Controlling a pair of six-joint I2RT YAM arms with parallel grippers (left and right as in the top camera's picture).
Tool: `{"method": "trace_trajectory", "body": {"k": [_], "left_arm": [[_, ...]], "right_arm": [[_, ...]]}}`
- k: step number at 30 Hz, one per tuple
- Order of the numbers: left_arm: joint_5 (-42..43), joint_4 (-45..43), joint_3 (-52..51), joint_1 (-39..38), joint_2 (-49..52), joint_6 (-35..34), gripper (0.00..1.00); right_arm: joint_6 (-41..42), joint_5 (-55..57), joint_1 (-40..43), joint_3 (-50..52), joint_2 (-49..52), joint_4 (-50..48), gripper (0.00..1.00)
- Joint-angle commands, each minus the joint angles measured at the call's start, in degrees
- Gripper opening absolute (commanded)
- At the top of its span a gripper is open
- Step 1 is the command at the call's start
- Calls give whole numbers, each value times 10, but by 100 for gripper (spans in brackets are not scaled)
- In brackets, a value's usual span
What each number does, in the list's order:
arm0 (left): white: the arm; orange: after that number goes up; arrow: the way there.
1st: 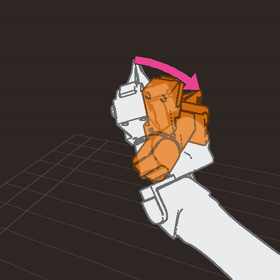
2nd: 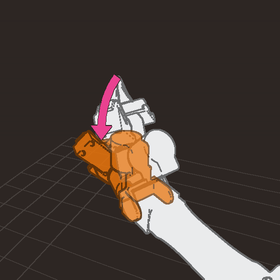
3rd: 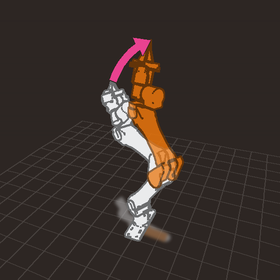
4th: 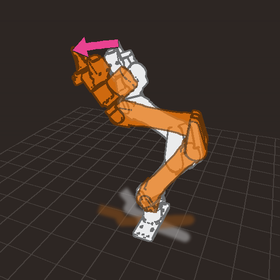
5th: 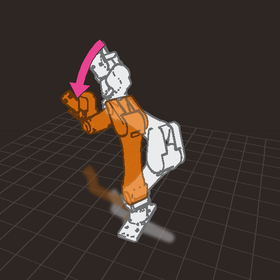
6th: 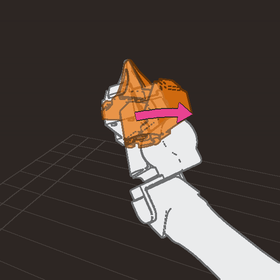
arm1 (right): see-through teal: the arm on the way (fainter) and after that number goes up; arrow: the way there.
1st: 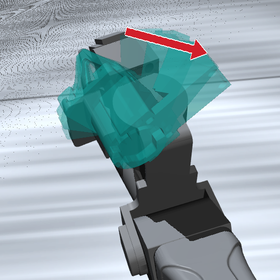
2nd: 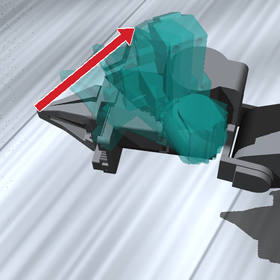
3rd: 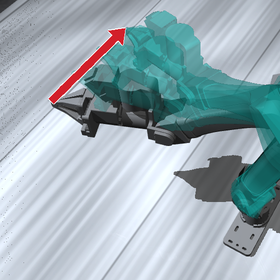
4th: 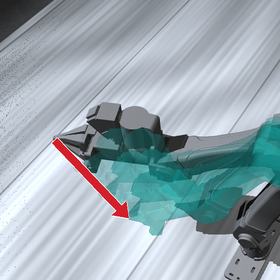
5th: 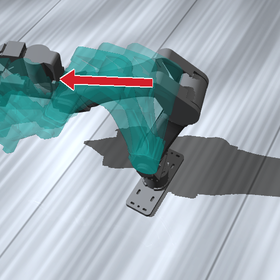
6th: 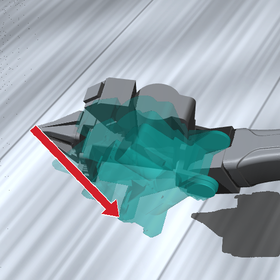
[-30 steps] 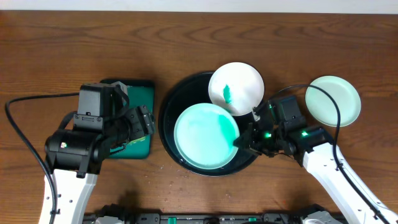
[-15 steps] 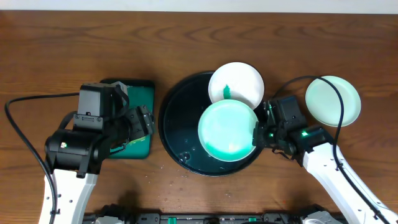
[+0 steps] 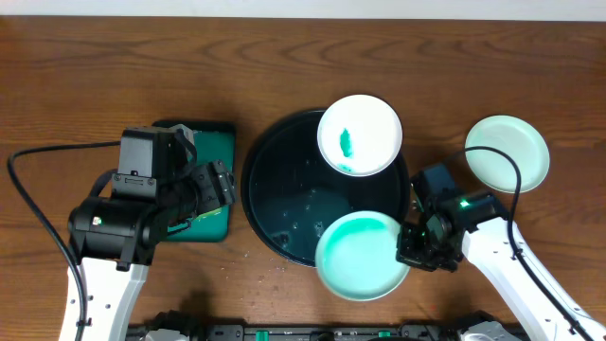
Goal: Clean dirty plates on tray and stack at the side
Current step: 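Lift and tilt the cleaned plate with the right gripper over the tray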
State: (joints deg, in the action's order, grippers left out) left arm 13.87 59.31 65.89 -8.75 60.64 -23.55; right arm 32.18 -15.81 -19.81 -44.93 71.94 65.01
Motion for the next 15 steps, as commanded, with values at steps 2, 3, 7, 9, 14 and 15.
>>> {"method": "trace_trajectory", "body": {"k": [2, 3, 7, 9, 14, 15], "left_arm": [[5, 0, -3, -2, 0, 4, 80], [5, 0, -3, -2, 0, 4, 80], [5, 1, -3, -2, 0, 4, 80], [5, 1, -3, -2, 0, 4, 81], [5, 0, -3, -2, 0, 4, 80], [5, 0, -3, -2, 0, 4, 80]], "right_arm": [[-68, -217, 3, -4, -7, -32, 1], [-68, -234, 3, -4, -7, -53, 1], [-70, -243, 3, -4, -7, -161, 2], [-70, -252, 3, -4, -7, -205, 1], [-52, -230, 3, -4, -7, -353, 1], [-48, -216, 3, -4, -7, -377, 2]]}}
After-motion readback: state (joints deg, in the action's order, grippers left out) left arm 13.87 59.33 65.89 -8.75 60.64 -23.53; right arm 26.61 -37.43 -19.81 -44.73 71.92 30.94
